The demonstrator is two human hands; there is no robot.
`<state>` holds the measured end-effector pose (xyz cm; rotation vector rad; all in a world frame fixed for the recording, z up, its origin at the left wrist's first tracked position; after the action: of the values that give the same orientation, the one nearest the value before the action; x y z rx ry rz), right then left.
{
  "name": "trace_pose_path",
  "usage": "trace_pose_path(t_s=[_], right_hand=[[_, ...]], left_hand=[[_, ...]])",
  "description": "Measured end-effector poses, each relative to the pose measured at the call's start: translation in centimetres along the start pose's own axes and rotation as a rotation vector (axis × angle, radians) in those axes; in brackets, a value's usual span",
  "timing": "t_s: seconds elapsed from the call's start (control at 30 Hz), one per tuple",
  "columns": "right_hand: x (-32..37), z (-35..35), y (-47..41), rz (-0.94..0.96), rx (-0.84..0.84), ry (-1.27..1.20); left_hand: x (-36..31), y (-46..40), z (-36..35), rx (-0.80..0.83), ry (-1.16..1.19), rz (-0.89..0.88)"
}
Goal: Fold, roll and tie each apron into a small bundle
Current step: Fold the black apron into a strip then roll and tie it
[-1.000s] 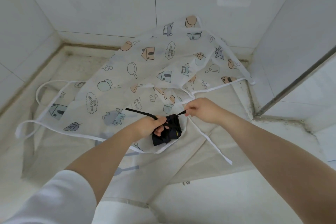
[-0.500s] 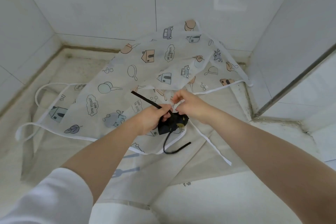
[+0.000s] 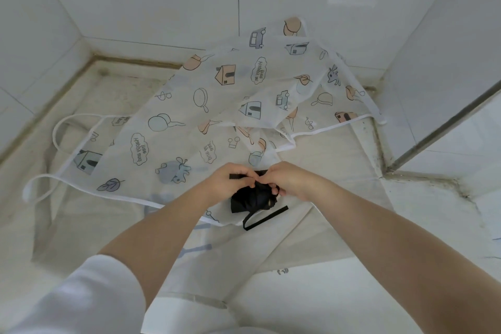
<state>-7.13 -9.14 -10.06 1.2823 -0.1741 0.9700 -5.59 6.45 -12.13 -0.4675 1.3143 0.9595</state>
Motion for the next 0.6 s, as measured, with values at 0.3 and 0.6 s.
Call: trace_pose_path(t_s=[0.3, 0.6], right_hand=[[1.4, -0.7, -0.4, -0.121, 0.154, -0.074], [2.6, 0.0, -1.8, 0.027, -0.111, -0.363]], left_hand=[[2.0, 0.0, 0.6, -0.236, 0.003, -0.13], [0.5, 0.4, 0.1, -0.127, 0.344, 0.009]])
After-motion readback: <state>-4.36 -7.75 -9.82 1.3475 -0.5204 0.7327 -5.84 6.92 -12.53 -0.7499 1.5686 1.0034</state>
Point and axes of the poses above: each hand's wrist, its own y-axis away from the middle knuckle, its own z-axis out of the back of the hand, x = y × z, the point moved 2 cm from there along -y, towards the middle knuckle, and after that the axes turned 4 degrees about -z, right-handed, at the moved point
